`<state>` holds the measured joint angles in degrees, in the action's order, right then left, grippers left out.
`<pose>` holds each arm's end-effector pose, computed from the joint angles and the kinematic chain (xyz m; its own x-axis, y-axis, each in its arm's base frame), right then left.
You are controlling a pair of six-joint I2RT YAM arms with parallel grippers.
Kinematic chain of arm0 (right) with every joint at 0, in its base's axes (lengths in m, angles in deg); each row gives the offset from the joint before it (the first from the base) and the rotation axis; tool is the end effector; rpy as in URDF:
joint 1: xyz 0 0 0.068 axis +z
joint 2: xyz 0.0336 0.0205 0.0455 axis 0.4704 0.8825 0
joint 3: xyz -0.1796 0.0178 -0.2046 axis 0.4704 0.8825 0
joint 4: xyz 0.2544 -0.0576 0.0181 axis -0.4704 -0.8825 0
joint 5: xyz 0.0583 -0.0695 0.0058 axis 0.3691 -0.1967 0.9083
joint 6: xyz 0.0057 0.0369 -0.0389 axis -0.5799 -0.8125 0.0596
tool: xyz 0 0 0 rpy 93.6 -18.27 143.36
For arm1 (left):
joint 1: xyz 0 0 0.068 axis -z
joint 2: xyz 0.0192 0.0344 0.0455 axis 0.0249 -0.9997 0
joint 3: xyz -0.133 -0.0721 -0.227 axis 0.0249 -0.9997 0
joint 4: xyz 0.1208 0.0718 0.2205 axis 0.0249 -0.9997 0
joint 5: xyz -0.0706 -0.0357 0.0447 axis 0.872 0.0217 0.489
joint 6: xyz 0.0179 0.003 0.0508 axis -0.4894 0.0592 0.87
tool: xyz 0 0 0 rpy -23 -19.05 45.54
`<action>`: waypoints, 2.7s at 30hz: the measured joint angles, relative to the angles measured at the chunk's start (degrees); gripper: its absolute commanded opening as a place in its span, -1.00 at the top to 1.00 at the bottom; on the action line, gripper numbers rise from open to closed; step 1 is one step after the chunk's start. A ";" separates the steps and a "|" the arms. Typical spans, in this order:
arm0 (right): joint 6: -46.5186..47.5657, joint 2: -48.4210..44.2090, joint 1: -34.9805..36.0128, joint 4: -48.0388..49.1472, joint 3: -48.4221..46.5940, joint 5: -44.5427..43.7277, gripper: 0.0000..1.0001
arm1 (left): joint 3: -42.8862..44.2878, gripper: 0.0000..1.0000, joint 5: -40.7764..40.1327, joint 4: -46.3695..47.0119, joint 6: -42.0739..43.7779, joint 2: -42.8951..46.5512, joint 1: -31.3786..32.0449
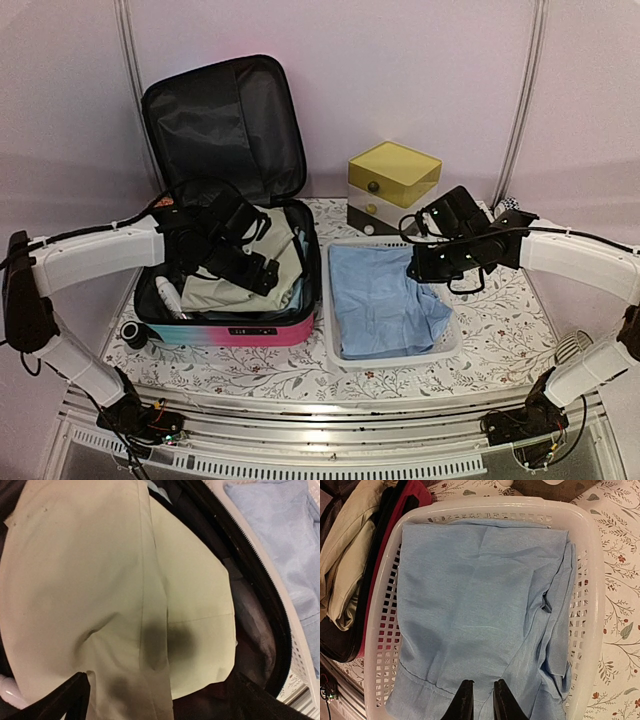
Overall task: Open, take out, and arrange the luggage
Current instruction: Pick up the clothes from the opened luggage, then place the clothes in the bin.
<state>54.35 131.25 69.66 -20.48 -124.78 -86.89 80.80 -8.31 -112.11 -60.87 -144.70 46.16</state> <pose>0.2235 0.1943 0.2776 -0.8158 -0.0694 -0.5742 -0.2516 0.9365 0.2443 0.2259 -0.2130 0.2727 -0.7621 0.2939 -0.5769 0.3695 0.9291 -0.0148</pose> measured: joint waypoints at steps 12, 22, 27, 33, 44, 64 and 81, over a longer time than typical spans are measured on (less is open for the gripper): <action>0.15 -0.02 0.00 1.14 0.22 1.20 0.65 | 7.50 -0.97 -6.64 -5.90 0.96 -14.75 3.06; 0.13 -0.02 0.00 1.53 0.98 1.29 0.66 | 10.12 -0.21 -13.22 -8.76 -1.49 -19.54 4.50; 0.13 -0.02 0.00 1.77 0.98 1.42 0.67 | 9.40 0.86 -14.03 -8.92 -2.43 -19.32 4.00; 0.15 -0.02 0.00 1.84 0.98 1.95 0.67 | 6.71 1.00 -11.93 -7.15 -1.86 -15.76 2.84; 0.31 0.66 0.00 2.21 0.61 2.93 0.68 | 3.80 1.00 -1.14 -5.29 0.11 -2.58 -3.56; 0.33 1.27 0.00 3.69 -0.02 6.73 0.67 | 2.82 1.00 11.52 -3.54 1.90 0.90 -8.98; -9.66 1.42 3.67 17.62 1.38 15.04 -0.98 | 2.84 1.00 24.24 -3.34 2.69 3.19 -8.87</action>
<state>44.69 132.68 73.34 -2.86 -123.40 -71.85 83.64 15.93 -115.45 -58.18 -141.51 37.28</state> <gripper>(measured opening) 0.834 0.048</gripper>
